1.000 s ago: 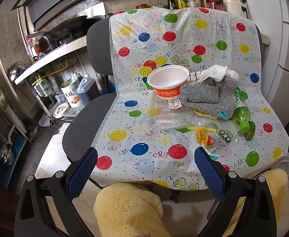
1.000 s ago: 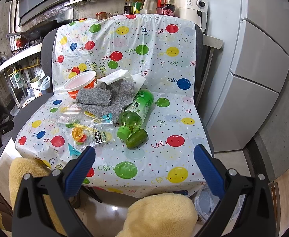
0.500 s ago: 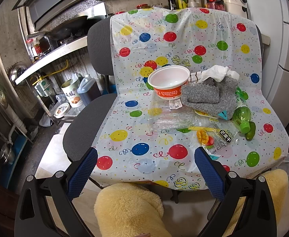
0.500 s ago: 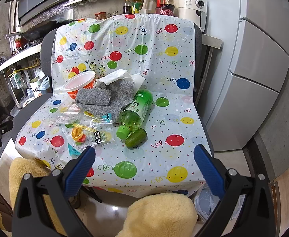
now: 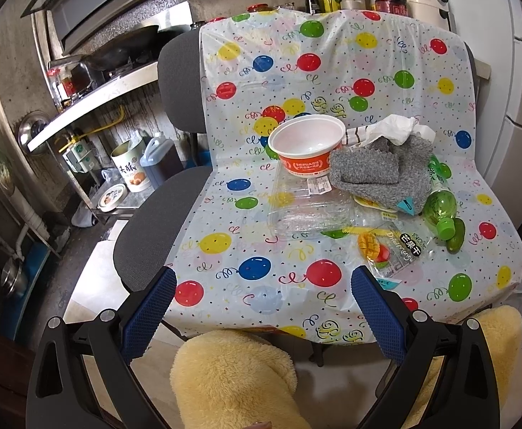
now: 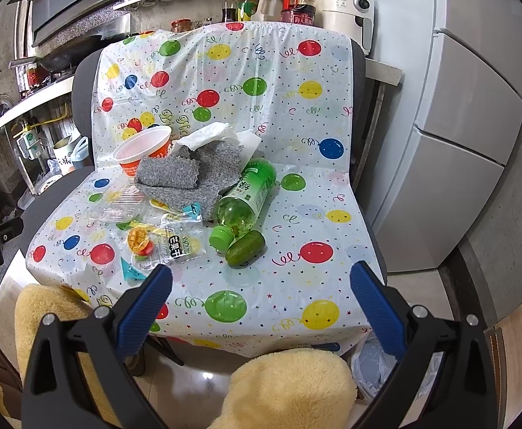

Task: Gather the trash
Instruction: 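Reach the right tool to the white tissue and close on it, then grasp the grey fuzzy sock with the left tool while the right tool holds the tissue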

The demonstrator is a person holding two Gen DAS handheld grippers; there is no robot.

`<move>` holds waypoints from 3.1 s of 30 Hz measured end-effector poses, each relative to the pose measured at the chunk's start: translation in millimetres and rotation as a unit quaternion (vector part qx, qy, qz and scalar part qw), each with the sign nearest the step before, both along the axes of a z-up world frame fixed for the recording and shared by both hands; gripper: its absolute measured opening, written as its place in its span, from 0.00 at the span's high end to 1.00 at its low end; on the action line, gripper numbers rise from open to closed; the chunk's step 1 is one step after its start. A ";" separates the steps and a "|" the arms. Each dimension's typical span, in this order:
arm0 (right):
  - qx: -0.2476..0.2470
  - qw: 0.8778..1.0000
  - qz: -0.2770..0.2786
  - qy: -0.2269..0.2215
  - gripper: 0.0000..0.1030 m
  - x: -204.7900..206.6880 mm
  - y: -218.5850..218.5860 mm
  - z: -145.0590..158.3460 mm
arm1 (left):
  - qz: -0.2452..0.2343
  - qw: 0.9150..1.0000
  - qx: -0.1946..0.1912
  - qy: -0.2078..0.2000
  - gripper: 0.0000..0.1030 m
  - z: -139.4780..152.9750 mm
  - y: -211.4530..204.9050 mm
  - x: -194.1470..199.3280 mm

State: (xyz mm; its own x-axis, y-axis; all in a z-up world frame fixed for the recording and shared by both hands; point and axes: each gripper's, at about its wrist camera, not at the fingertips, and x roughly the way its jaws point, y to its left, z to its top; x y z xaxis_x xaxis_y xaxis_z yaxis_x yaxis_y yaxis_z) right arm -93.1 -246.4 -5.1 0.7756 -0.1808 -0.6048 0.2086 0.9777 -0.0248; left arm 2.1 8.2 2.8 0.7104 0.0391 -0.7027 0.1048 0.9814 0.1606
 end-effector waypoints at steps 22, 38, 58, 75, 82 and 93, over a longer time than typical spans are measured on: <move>0.023 0.998 0.046 -0.036 0.06 83.5 -13.2 -14.5 | -0.030 0.999 -0.015 0.040 0.07 -53.8 -17.9 81.5; 0.040 0.991 0.127 0.016 0.31 229.0 -0.3 5.4 | 0.012 0.999 -0.028 0.035 0.08 -44.7 -8.2 168.0; 0.061 0.990 0.127 -0.002 0.96 293.3 -13.6 43.0 | -0.010 0.998 -0.022 0.051 0.27 -49.1 -11.6 178.6; -0.031 0.997 0.063 0.044 0.96 112.7 -62.0 17.9 | -0.085 0.993 -0.053 0.053 0.28 -52.2 -54.8 145.0; -0.011 0.996 -0.002 0.090 0.96 109.6 -95.5 -59.2 | -0.142 0.982 -0.079 0.092 0.28 -82.2 -100.9 175.8; 0.022 0.998 0.017 0.058 0.96 108.8 -102.0 -57.1 | -0.109 0.979 -0.131 0.109 0.76 -93.2 -114.7 215.0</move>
